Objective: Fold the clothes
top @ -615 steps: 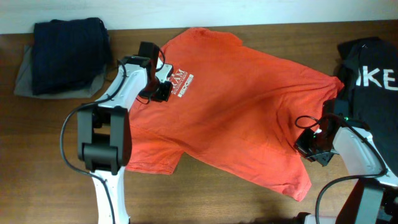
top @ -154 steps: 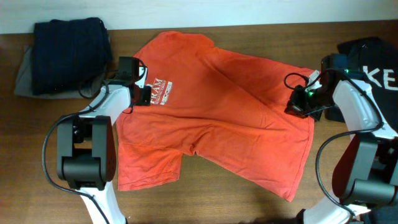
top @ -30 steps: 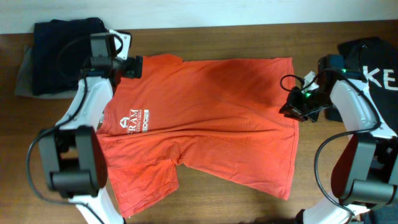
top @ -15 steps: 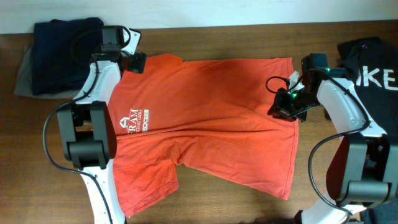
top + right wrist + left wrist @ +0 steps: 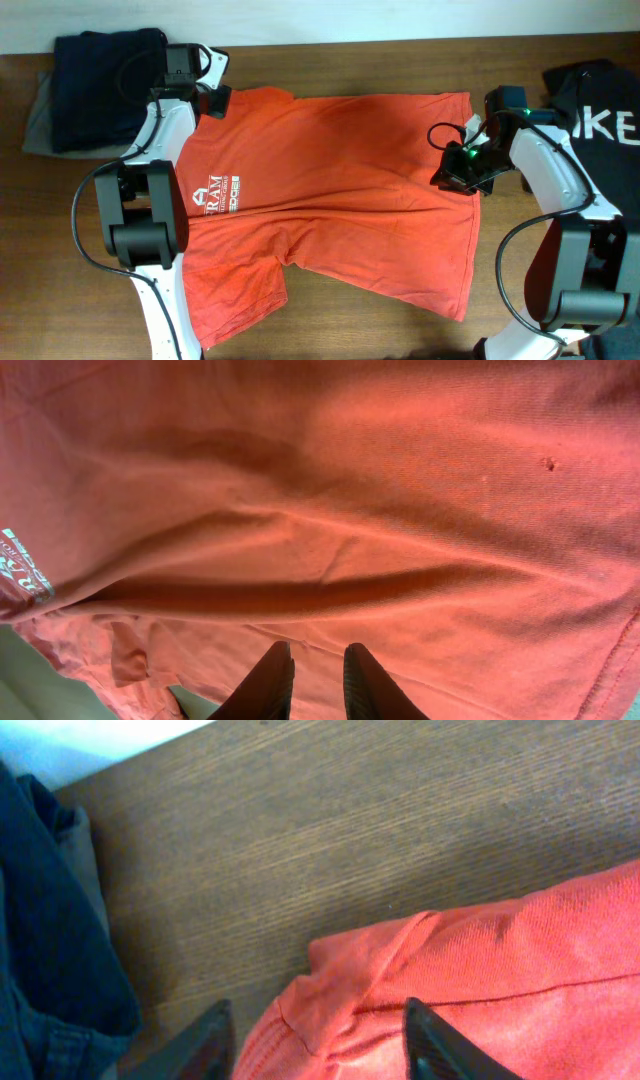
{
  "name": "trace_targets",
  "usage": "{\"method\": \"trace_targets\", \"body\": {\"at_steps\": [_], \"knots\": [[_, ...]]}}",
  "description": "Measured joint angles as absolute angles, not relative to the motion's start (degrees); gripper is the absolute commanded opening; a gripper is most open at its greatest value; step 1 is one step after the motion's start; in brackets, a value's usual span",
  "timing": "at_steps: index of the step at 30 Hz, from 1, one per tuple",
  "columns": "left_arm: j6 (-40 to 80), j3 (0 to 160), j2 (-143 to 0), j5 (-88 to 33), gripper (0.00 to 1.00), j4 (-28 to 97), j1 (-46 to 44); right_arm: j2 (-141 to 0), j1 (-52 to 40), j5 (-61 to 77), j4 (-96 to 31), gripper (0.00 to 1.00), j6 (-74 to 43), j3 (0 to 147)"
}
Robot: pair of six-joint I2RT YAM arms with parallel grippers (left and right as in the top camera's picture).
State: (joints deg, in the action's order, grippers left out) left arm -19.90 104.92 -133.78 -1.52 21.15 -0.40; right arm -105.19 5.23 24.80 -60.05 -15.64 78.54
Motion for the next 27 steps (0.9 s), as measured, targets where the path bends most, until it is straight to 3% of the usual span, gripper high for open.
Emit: {"method": "trace_targets", "body": {"at_steps": [2, 10, 15, 22, 24, 27], "knots": [[-19.8, 104.9, -133.8, -1.5, 0.4, 20.5, -0.4, -105.2, 5.2, 24.8, -60.1, 0.23, -15.7, 78.5], [-20.0, 105.0, -134.2, -1.5, 0.41, 20.3, -0.4, -105.2, 5.2, 24.8, -60.2, 0.23, -15.7, 78.5], [-20.4, 105.0, -134.8, -1.5, 0.47, 20.3, -0.4, -105.2, 5.2, 24.8, -60.2, 0.23, -15.6, 78.5], [-21.1, 105.3, -136.5, -1.5, 0.48, 20.3, -0.4, -105.2, 5.2, 24.8, -60.5, 0.23, -15.6, 78.5], [-21.1, 105.3, -137.4, -1.5, 0.47, 20.2, -0.4, -105.2, 5.2, 24.8, -60.5, 0.23, -15.6, 78.5], [-21.2, 105.3, -138.0, -1.5, 0.35, 19.8, -0.4, -105.2, 5.2, 24.8, -60.4, 0.23, -15.6, 78.5]]}}
